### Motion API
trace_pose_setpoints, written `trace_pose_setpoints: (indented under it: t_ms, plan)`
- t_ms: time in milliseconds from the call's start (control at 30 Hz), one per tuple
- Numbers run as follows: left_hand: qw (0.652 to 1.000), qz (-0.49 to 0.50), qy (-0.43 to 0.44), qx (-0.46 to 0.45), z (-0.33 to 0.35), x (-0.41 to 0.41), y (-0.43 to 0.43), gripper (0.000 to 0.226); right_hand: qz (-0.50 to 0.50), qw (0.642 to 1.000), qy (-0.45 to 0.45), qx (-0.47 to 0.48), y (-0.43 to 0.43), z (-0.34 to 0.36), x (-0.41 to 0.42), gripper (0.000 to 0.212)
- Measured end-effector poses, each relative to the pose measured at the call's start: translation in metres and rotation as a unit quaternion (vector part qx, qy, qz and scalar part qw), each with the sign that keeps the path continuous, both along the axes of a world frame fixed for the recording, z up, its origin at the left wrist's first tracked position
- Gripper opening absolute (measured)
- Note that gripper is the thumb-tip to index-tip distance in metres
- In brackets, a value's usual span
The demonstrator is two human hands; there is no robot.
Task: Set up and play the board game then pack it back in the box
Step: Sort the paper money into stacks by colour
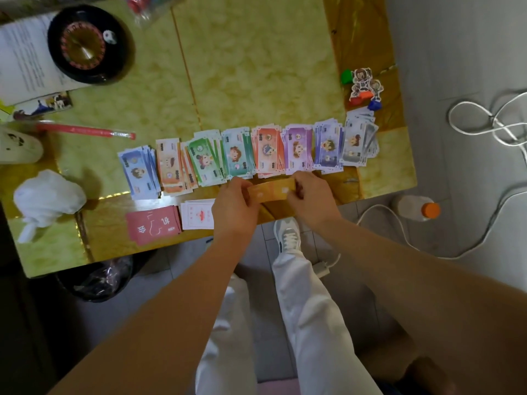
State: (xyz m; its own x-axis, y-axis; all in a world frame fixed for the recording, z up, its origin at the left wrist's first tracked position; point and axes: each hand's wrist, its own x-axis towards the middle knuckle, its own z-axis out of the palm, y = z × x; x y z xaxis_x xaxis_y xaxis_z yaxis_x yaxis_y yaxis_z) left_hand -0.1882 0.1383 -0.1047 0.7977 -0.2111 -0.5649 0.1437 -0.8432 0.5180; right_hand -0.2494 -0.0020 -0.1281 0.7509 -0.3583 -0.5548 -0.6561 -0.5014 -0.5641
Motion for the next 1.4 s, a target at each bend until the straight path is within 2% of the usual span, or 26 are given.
trace_pose_setpoints:
  t_ms: [133,200,300,333,400,467,567,667,800,967,1067,1200,1267,1400]
  plan:
    - [0.997,-0.049,-0.053,-0.009,0.009,0.002,0.006,0.029,0.021,0.999,0.046,-0.010,0.007,-0.002,0.002,0.020]
    - [0.991,-0.128,-0.031,-0.020,0.008,-0.001,0.008,0.032,0.023,0.998,0.053,-0.016,0.013,-0.002,0.005,0.023]
    - [0.976,-0.217,0.016,0.002,0.002,-0.006,0.008,0.040,0.038,0.996,0.062,-0.044,0.019,-0.003,0.008,0.006]
    - [0.973,-0.228,0.025,0.013,0.000,-0.007,0.008,0.039,0.051,0.995,0.067,-0.056,0.020,-0.003,0.008,0.009]
    - [0.973,-0.228,0.036,0.019,-0.002,-0.008,0.008,0.038,0.076,0.993,0.063,-0.065,0.021,-0.001,0.007,0.020]
    - [0.973,-0.228,0.041,0.024,-0.004,-0.009,0.006,0.039,0.076,0.994,0.017,-0.074,0.021,0.004,0.005,0.030]
    - [0.971,-0.230,0.058,0.032,-0.007,-0.007,0.003,0.040,0.115,0.989,-0.052,-0.080,0.021,0.008,0.001,0.026]
    - [0.973,-0.221,0.055,0.027,-0.009,-0.004,0.001,0.039,0.192,0.979,-0.001,-0.063,0.024,0.001,-0.002,0.025]
    - [0.971,-0.234,-0.016,0.044,-0.004,0.000,0.002,0.029,0.188,0.980,0.038,-0.047,0.022,-0.002,0.001,0.028]
    - [0.964,-0.251,0.027,0.078,-0.002,0.010,0.000,0.031,0.215,0.976,0.036,-0.019,0.009,0.010,0.014,0.015]
    - [0.973,-0.222,0.040,0.045,0.003,0.019,-0.001,0.031,0.180,0.984,-0.004,0.018,-0.004,0.021,0.038,0.010]
    - [0.993,-0.119,0.008,0.017,0.018,0.046,0.003,0.034,0.159,0.984,-0.073,0.022,-0.018,0.027,0.095,0.016]
    - [0.998,-0.065,-0.011,0.013,0.023,0.064,0.007,0.032,0.164,0.982,-0.092,0.003,-0.018,0.030,0.123,0.025]
    - [0.999,-0.007,-0.051,0.016,0.023,0.109,0.030,0.032,0.208,0.976,-0.052,-0.025,-0.003,0.036,0.174,0.050]
